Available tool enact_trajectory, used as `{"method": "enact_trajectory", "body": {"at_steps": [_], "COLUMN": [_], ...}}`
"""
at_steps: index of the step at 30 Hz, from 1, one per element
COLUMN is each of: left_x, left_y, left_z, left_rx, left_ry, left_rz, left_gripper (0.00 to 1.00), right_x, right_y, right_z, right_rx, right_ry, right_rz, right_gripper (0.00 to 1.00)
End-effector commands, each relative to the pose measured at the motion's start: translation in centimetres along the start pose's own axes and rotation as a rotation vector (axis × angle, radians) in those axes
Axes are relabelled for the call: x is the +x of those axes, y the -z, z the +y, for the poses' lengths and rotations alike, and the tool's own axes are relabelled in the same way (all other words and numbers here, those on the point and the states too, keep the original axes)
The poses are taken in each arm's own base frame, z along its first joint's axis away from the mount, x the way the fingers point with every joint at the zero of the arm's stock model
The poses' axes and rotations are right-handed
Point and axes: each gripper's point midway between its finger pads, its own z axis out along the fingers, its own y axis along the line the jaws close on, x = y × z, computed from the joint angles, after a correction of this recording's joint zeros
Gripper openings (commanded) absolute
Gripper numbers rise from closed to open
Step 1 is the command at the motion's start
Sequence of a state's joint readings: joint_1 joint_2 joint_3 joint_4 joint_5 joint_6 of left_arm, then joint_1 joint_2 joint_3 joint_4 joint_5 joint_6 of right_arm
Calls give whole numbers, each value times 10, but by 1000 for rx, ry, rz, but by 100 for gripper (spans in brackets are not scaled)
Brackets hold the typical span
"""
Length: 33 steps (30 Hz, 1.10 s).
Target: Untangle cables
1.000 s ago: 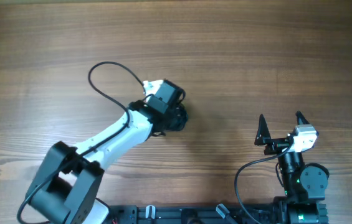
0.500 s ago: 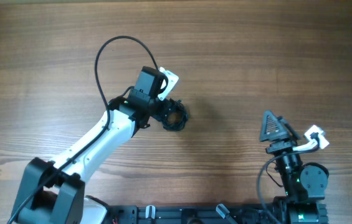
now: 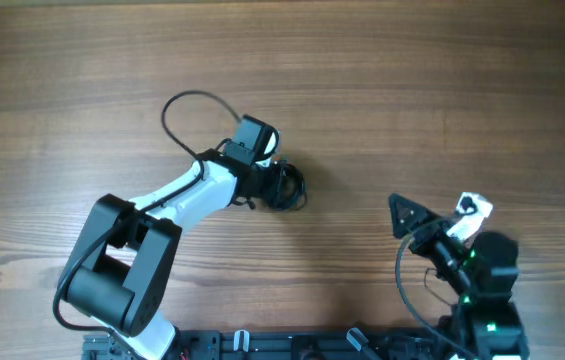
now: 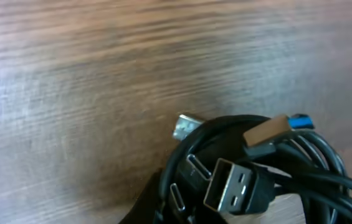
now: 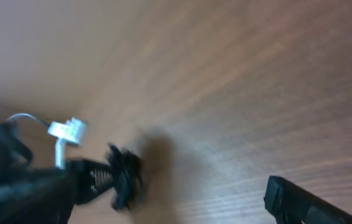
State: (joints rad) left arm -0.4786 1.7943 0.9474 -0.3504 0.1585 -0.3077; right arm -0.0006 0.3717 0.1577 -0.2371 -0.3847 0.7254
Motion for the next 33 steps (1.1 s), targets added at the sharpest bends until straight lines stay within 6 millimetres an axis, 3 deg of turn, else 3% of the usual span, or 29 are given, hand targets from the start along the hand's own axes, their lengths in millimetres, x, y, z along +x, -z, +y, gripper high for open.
{"method": "enact_trajectory", "body": {"at_steps": [1, 2, 3, 5, 8, 11, 14, 18, 20, 23, 25, 27, 31, 33], "left_x": [7, 8, 10, 20, 44, 45, 13, -50, -75, -95, -97, -87, -59, -48], "left_y": [5, 9, 14, 21, 23, 32, 58, 102, 107, 98, 85, 60, 20, 8], "left_z": [-8, -16, -29, -52, -50, -58, -50, -5, -4, -9, -8, -6, -24, -27], "left_rx": [38, 76, 133, 219, 177, 254, 291, 81, 32, -12, -28, 2, 160, 168], "left_ry": [607, 723, 856, 961, 913, 723, 417, 31, -155, -451, -538, -547, -563, -569], "left_rz": [40, 64, 114, 233, 319, 328, 130, -254, -365, -439, -430, -364, -248, -207], "left_gripper": [4, 4, 11, 100, 100, 100, 100, 100, 100, 98, 100, 100, 94, 90], "right_x": [-38, -42, -45, -39, -17, 4, 24, 33, 35, 36, 36, 36, 36, 36], "right_y": [6, 4, -1, -17, -33, -49, -63, -74, -77, -77, -77, -77, -77, -77], "right_z": [25, 28, 34, 63, 86, 68, 46, 32, 31, 32, 32, 32, 32, 32], "right_rx": [80, 93, 91, -41, -230, -187, -129, -115, -113, -117, -116, -116, -116, -116], "right_ry": [128, 114, 81, 5, -73, -203, -277, -256, -254, -246, -247, -246, -247, -247], "right_rz": [12, 35, 72, 209, 400, 521, 609, 635, 640, 644, 644, 644, 644, 644], "right_gripper": [100, 100, 100, 100, 100, 100, 100, 100, 100, 100, 100, 100, 100, 100]}}
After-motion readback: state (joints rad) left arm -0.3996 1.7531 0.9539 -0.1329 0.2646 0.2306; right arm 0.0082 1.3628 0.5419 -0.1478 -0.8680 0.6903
